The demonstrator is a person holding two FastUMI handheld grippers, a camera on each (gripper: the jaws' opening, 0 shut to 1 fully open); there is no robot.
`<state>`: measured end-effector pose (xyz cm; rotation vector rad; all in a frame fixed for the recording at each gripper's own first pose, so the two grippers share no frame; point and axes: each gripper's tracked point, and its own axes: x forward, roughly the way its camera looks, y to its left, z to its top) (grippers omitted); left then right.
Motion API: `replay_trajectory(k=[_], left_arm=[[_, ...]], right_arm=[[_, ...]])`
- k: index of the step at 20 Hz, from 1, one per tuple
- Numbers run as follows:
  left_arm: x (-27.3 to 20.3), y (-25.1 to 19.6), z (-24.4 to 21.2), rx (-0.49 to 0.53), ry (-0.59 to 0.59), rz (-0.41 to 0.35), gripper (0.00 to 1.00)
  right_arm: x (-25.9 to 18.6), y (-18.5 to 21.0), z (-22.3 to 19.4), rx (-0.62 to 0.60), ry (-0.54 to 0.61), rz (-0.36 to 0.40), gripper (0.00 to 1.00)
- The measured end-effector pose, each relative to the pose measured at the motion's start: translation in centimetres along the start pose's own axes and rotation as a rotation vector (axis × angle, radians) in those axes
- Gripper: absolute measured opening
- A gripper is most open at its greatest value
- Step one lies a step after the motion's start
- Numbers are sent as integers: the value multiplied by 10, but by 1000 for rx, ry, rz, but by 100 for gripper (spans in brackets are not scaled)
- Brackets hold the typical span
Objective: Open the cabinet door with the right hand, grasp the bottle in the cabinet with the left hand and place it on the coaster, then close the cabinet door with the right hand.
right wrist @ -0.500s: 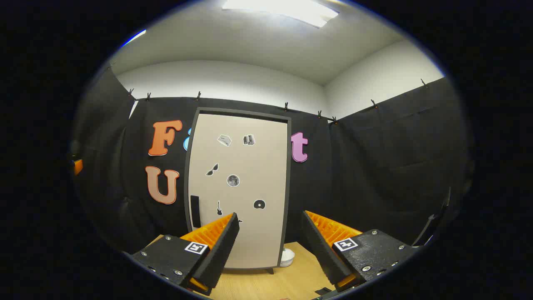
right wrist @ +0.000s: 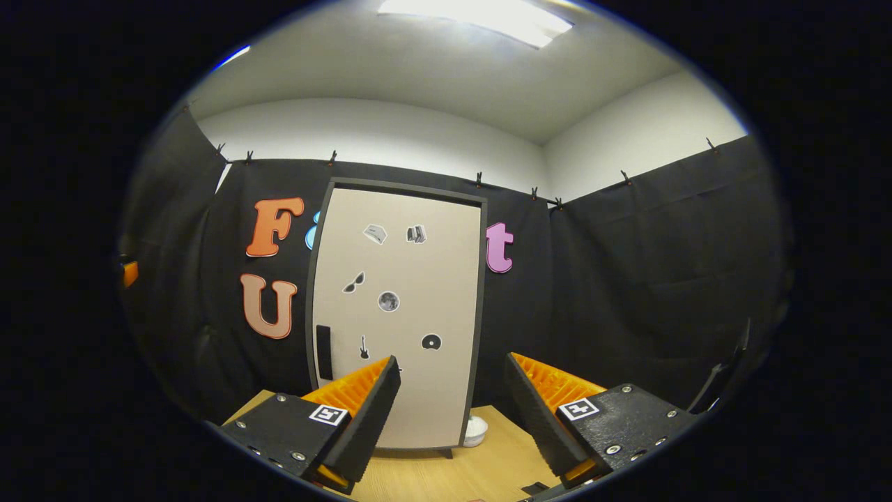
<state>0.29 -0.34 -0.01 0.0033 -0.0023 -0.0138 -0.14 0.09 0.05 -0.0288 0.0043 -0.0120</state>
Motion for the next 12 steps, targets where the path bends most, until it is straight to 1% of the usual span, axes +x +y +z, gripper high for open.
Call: replay_trajectory(k=[1,2,5,6,12], left_arm=[[0,1,1,-1,-2,1,96],[0,1,1,-2,-3,1,99],[1,2,-1,-11,-1,1,99],[1,3,-2,-12,0,2,96],[4,3,-2,-12,-2,6,96]], right_arm=[[0,1,0,-1,1,0,94],[1,1,1,0,1,2,95],[-2,1,3,1,-5,1,94],[-2,0,4,1,-7,-1,94],[-2,-1,3,0,-3,-7,94]])
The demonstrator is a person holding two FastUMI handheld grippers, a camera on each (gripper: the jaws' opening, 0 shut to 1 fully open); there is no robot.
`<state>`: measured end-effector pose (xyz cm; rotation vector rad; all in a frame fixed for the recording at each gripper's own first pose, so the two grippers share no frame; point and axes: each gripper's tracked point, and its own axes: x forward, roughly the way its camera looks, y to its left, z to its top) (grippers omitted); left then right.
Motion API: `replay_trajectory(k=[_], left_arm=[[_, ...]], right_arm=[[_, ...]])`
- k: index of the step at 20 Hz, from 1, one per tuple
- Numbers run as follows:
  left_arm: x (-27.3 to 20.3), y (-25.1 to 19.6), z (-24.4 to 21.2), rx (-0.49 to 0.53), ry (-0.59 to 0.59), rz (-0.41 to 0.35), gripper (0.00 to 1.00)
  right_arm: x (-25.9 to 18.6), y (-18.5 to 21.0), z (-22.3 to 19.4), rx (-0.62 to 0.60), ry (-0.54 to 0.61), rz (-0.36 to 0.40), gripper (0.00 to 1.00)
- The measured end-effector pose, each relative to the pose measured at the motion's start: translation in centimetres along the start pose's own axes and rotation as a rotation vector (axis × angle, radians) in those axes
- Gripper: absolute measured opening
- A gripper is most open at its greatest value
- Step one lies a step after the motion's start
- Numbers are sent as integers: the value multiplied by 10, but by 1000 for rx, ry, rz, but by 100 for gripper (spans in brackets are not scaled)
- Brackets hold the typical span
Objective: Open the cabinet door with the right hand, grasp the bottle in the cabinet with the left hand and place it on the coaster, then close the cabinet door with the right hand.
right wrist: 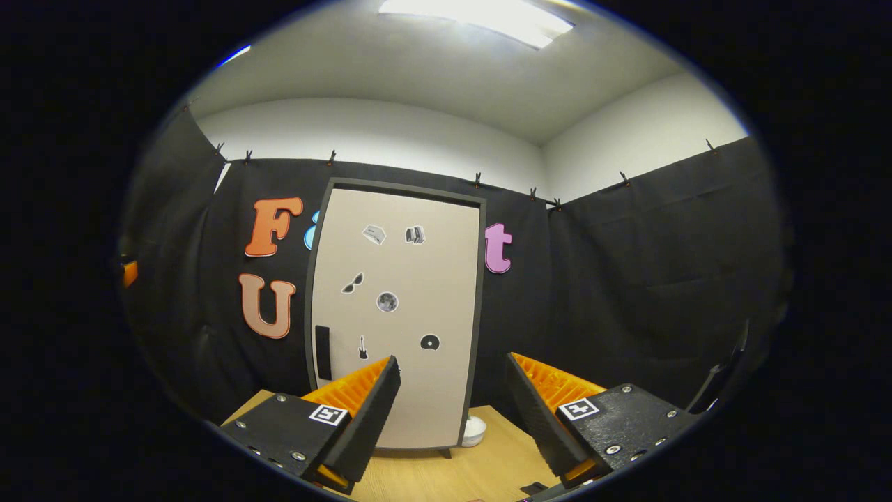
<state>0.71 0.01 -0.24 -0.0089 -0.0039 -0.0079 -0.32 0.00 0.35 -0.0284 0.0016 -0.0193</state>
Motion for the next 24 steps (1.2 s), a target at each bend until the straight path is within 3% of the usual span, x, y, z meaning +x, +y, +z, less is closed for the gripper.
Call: replay_trajectory(k=[2,7,9,24], left_arm=[[-1,-1,-1,2,1,-3,99],[0,2,-4,11,4,-2,94],[1,5,-5,12,5,3,96],[7,36,-34,46,48,17,94]], right_arm=[[2,2,-2,-1,4,2,94],[11,22,-11,5,13,21,94],[17,36,-16,3,14,38,94],[139,211,-84,51,76,237,94]])
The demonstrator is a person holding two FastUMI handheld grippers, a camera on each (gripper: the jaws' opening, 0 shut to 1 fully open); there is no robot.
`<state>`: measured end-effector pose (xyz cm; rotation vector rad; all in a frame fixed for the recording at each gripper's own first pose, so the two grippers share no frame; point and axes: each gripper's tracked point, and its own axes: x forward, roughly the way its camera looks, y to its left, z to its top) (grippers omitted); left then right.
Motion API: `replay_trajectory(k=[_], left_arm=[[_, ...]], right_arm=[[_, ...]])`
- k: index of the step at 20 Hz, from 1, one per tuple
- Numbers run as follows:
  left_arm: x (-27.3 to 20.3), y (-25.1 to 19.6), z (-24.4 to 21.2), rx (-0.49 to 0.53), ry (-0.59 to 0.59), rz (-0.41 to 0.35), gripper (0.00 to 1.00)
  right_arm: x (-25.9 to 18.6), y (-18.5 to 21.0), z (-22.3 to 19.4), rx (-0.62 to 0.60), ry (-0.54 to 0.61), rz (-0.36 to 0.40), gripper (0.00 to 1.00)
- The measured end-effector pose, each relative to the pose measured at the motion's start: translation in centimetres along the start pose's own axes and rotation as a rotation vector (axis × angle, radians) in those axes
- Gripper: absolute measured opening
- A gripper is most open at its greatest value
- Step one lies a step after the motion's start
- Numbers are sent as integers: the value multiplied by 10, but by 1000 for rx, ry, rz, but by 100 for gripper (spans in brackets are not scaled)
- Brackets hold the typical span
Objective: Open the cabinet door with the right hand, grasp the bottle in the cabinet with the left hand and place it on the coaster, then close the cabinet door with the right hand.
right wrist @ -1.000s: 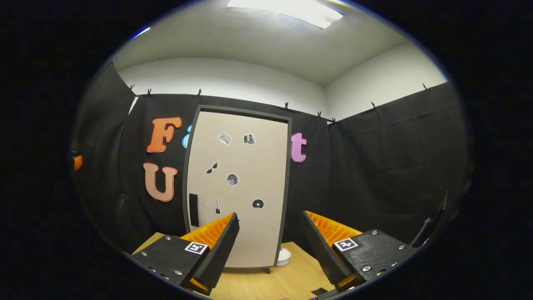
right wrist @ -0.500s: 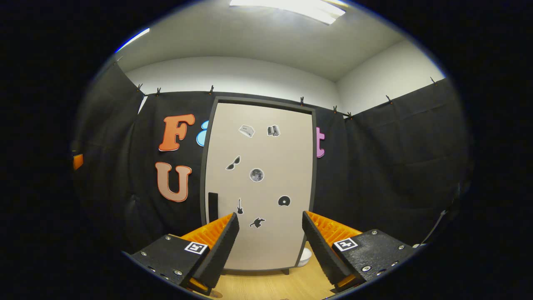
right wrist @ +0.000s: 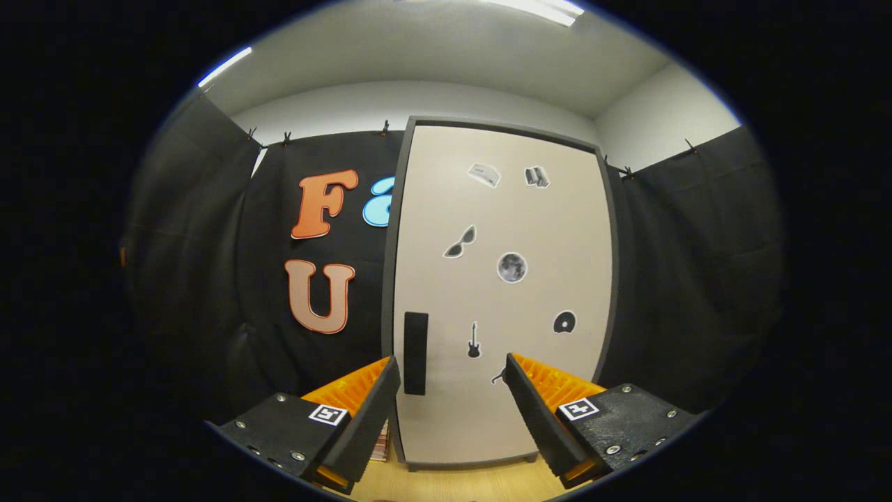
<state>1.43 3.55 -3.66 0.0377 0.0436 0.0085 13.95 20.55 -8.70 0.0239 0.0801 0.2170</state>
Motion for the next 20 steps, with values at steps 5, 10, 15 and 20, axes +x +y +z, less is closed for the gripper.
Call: replay_trajectory(k=[5,10,15,20], left_arm=[[2,17,-18,3,17,25,96],[4,34,-31,7,37,67,96],[1,48,-39,2,52,99,96],[-2,56,-38,-1,50,122,96]], right_arm=[[63,21,-24,29,39,14,94],[107,28,-42,29,72,15,86],[130,28,-52,71,101,14,72],[134,32,-53,102,114,40,43]])
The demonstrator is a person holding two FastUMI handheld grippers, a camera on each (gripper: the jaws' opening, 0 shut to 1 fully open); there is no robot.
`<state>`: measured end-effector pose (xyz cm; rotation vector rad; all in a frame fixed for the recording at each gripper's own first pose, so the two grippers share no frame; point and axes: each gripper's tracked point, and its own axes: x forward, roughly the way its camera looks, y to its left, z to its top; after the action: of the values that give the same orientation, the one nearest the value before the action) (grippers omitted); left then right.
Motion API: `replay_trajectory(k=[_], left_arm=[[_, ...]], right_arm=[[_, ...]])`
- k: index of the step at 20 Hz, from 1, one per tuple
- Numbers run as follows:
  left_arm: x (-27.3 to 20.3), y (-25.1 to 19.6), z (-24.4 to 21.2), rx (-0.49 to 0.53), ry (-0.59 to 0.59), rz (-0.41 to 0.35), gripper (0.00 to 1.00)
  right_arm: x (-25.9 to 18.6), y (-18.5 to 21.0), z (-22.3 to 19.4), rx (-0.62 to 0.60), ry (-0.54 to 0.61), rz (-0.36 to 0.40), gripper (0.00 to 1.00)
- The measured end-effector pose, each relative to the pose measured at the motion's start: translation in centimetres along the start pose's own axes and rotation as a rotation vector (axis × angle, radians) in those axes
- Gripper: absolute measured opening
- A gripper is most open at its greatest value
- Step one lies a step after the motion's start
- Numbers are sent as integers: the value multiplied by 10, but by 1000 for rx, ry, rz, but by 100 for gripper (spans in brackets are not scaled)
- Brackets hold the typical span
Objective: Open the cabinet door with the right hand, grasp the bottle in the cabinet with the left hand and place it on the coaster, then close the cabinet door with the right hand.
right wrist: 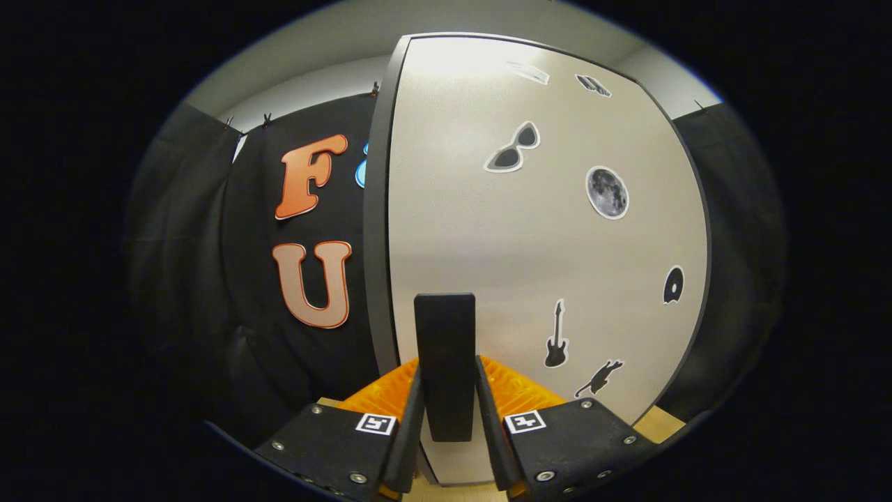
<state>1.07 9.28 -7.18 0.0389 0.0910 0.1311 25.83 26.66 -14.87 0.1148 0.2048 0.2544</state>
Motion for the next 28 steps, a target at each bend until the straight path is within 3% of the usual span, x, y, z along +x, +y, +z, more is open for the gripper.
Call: replay_trajectory(k=[6,9,10,16,22,24,25,26,28], left_arm=[[-1,1,-4,-10,6,0,96],[-7,0,-4,-17,7,-9,94],[-7,-1,-4,-18,8,-12,99],[-7,-5,-3,-23,6,-34,97],[6,-24,-6,-33,10,-68,94],[8,-31,-7,-38,11,-79,94],[9,-33,-7,-41,8,-84,94],[11,-35,-7,-43,6,-89,96],[12,-39,-7,-45,2,-96,96]], right_arm=[[-20,0,-3,-7,22,22,28],[-45,-4,-2,-11,24,48,27],[-56,-8,-3,-12,24,55,27],[-85,-13,-2,-16,33,84,27],[-149,-49,-7,-7,41,98,27],[-147,-48,-5,0,42,99,27],[-150,-51,-5,3,43,99,22],[-152,-53,-5,4,43,99,27],[-157,-59,-6,17,41,109,27]])
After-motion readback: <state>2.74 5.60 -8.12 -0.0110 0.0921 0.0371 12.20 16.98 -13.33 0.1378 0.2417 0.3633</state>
